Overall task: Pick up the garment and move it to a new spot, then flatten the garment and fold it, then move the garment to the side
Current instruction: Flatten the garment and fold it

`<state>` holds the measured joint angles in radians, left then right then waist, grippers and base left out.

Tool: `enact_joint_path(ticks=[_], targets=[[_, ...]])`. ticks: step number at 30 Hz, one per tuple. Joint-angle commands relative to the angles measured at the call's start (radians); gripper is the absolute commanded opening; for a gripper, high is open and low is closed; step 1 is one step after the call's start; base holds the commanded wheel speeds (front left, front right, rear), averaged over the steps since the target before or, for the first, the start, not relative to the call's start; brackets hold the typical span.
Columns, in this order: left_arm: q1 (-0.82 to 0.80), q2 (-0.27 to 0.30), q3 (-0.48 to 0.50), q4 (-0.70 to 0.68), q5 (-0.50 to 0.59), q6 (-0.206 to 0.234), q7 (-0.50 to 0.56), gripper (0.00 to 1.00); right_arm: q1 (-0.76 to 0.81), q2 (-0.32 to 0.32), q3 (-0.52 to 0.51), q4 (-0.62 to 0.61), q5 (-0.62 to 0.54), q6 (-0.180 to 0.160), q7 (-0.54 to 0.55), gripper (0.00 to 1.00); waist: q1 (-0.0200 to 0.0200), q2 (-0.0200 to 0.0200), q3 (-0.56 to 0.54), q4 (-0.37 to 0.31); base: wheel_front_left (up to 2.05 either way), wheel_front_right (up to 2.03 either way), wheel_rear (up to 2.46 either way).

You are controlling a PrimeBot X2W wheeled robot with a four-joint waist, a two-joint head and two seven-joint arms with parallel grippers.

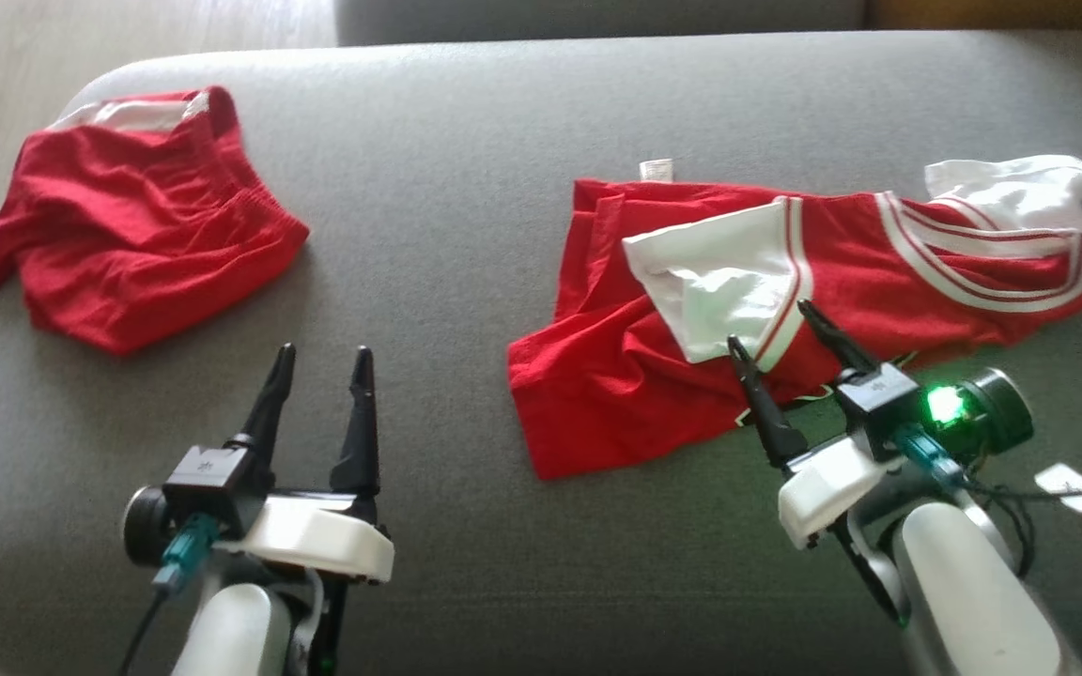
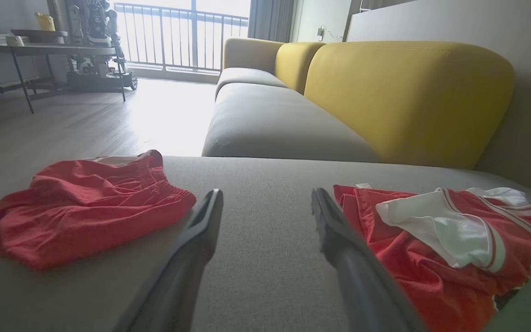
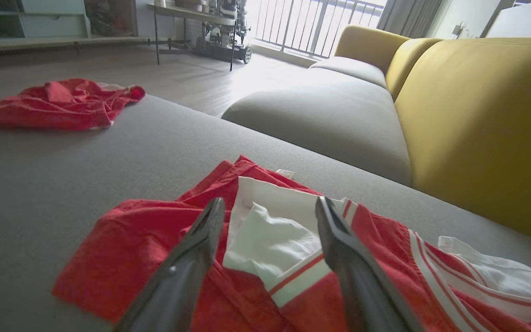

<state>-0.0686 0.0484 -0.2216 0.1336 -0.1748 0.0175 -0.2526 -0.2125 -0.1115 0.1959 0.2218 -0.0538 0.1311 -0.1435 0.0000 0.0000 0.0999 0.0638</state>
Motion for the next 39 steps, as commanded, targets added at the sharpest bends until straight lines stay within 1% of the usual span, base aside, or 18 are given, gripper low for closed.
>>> enact_joint_path(ticks=[1,8,9,14,19,20,21,26,31,35,39], targets=[[-0.05,0.002,0.018,-0.029,-0.011,0.005,-0.009,1.0,-0.054,-0.023,0.023,-0.014,-0.016,0.0,0.015,1.0,0.0,0.0,0.017,0.02,0.0,0.0,0.0],[-0.071,0.002,-0.021,-0.018,-0.03,0.011,-0.009,1.0,-0.119,-0.057,0.05,0.124,-0.042,0.0,0.047,1.0,0.0,0.0,0.065,0.079,0.0,0.0,0.0],[-0.076,0.002,-0.028,-0.016,-0.033,0.013,-0.009,1.0,-0.133,-0.067,0.051,0.158,-0.048,0.0,0.052,1.0,0.0,0.0,0.076,0.093,0.0,0.0,0.0],[-0.089,0.002,-0.038,-0.013,-0.037,0.016,-0.009,1.0,-0.157,-0.079,0.025,0.226,-0.067,0.0,0.05,1.0,0.0,0.0,0.099,0.119,0.0,0.0,0.0],[-0.096,0.002,-0.042,-0.012,-0.04,0.017,-0.009,1.0,-0.176,-0.07,-0.022,0.284,-0.096,0.0,0.043,1.0,0.0,0.0,0.112,0.128,0.0,0.0,0.0],[-0.098,0.002,-0.042,-0.012,-0.04,0.018,-0.009,1.0,-0.179,-0.066,-0.03,0.296,-0.1,0.0,0.044,0.69,0.0,0.0,0.114,0.129,0.0,0.0,0.0],[-0.099,0.002,-0.043,-0.011,-0.04,0.018,-0.009,1.0,-0.183,-0.062,-0.037,0.306,-0.104,0.0,0.043,0.0,0.0,0.0,0.115,0.129,0.0,0.0,0.0],[-0.104,0.002,-0.041,-0.004,-0.041,0.02,-0.009,1.0,-0.2,-0.041,-0.061,0.329,-0.116,0.0,0.013,0.0,0.0,0.0,0.109,0.123,0.0,0.0,0.0],[-0.103,0.002,-0.035,0.0,-0.041,0.021,-0.009,1.0,-0.223,-0.025,-0.065,0.318,-0.114,0.0,-0.017,0.0,0.0,0.0,0.088,0.107,0.0,0.0,0.0],[-0.095,0.002,-0.028,0.001,-0.042,0.019,-0.009,1.0,-0.239,-0.008,-0.05,0.282,-0.095,0.0,-0.032,0.0,0.0,0.0,0.065,0.094,0.0,0.0,0.0],[-0.073,0.002,-0.015,0.004,-0.043,0.019,-0.009,1.0,-0.262,0.007,-0.019,0.182,-0.069,0.0,-0.04,0.0,0.0,0.0,0.022,0.073,0.0,0.0,0.0]])
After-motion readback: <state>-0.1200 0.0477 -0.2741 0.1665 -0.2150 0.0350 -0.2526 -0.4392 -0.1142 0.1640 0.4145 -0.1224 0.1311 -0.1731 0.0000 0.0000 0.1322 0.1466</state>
